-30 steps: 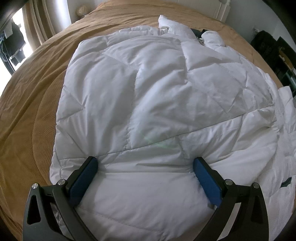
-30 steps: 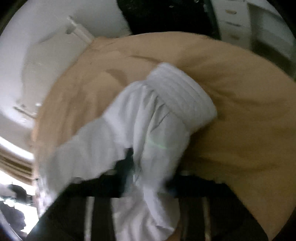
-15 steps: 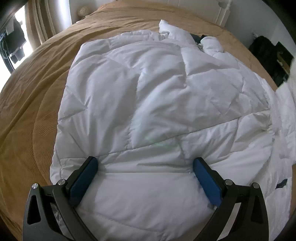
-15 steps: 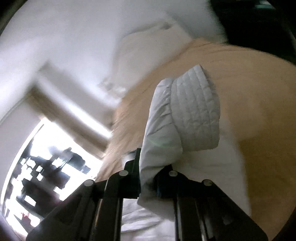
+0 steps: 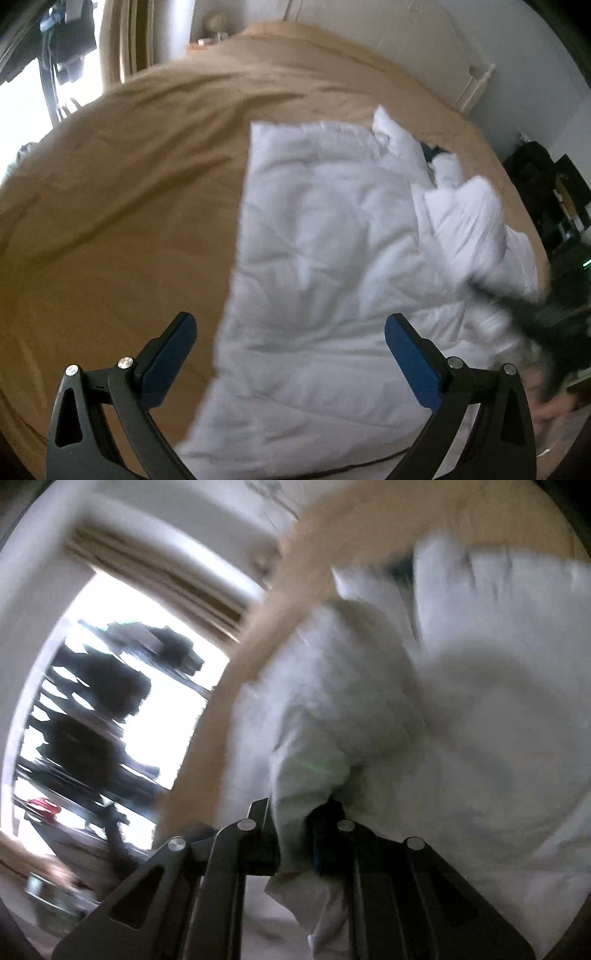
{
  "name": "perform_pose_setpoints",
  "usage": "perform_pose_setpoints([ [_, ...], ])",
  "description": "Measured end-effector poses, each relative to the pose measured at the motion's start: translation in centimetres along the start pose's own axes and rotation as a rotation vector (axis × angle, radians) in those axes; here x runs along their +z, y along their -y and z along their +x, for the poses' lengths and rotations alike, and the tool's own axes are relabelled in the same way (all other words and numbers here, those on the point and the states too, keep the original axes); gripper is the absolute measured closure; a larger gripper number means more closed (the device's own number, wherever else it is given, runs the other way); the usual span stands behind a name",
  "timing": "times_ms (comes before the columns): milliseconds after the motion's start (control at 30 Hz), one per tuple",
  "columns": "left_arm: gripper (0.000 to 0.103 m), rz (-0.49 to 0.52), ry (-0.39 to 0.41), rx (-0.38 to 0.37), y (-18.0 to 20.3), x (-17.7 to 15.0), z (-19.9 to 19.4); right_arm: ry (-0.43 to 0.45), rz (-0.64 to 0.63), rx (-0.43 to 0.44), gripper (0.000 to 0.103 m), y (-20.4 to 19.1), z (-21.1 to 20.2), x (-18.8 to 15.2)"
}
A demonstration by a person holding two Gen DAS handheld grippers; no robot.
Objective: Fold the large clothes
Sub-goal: 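Grasp the other sleeve cuff with the right gripper and lift it, then lay the sleeve over the jacket body with the right gripper and release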
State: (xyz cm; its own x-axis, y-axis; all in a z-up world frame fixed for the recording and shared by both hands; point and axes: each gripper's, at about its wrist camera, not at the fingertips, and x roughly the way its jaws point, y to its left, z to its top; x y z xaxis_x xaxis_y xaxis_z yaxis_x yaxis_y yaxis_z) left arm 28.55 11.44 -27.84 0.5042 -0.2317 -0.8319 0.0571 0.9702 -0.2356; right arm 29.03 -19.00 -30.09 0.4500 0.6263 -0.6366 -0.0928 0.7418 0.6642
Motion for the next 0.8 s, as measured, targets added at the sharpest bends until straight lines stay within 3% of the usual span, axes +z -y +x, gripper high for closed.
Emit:
perform_pose_setpoints([
  [100, 0.001, -0.019, 0.013, -0.031, 0.0, 1.2, -0.3, -0.026, 0.003, -0.056, 0.087, 2.5, 2.5, -0.9],
  [233, 0.001, -0.027, 0.026, -0.134, 2.4, 3.0, -0.8, -0.055, -0.019, -0.085, 0.082, 1.2, 1.8, -0.3],
  [267, 0.001, -0.018, 0.030, -0.166, 3.6, 3.7, -0.7, -0.057, -0.036, -0.096, 0.074, 0.6, 0.8, -0.1],
  [333, 0.001, -0.011, 0.016, -0.246, 6.1, 5.0, -0.3, -0.020, -0.083, -0.114, 0.041, -0.3, -1.5, -0.5],
  [367, 0.001, -0.004, 0.003, -0.297, 7.8, 5.6, -0.1, 0.005, -0.104, -0.133, 0.017, -0.7, -2.4, -0.8],
  [400, 0.001, 0.006, -0.012, -0.337, 9.5, 6.2, 0.4, 0.052, -0.134, -0.159, 0.009, -1.2, -3.8, -1.3],
  [467, 0.001, 0.046, -0.030, -0.357, 12.4, 6.9, 1.5, 0.136, -0.202, -0.201, 0.009, -2.3, -6.3, -2.2],
  [567, 0.001, 0.103, -0.076, -0.308, 15.4, 7.6, 4.6, 0.139, -0.242, -0.261, 0.009, -2.4, -8.5, -2.8],
  [633, 0.005, 0.129, -0.080, -0.186, 15.5, 7.5, 7.0, 0.134, -0.225, -0.287, 0.009, -2.0, -9.1, -3.4],
  [667, 0.011, 0.126, -0.092, -0.132, 14.9, 7.2, 7.8, 0.136, -0.213, -0.297, 0.009, -1.6, -9.3, -3.7],
  [700, 0.031, 0.107, -0.120, -0.099, 13.9, 7.0, 8.7, 0.137, -0.207, -0.311, 0.009, -1.8, -9.3, -4.0],
  [733, 0.045, 0.056, -0.173, -0.098, 11.9, 6.7, 9.9, 0.142, -0.208, -0.329, 0.010, -1.6, -9.4, -4.1],
  [800, 0.047, -0.041, -0.216, -0.187, 8.9, 6.4, 10.8, 0.146, -0.223, -0.379, 0.017, -1.7, -9.0, -3.9],
])
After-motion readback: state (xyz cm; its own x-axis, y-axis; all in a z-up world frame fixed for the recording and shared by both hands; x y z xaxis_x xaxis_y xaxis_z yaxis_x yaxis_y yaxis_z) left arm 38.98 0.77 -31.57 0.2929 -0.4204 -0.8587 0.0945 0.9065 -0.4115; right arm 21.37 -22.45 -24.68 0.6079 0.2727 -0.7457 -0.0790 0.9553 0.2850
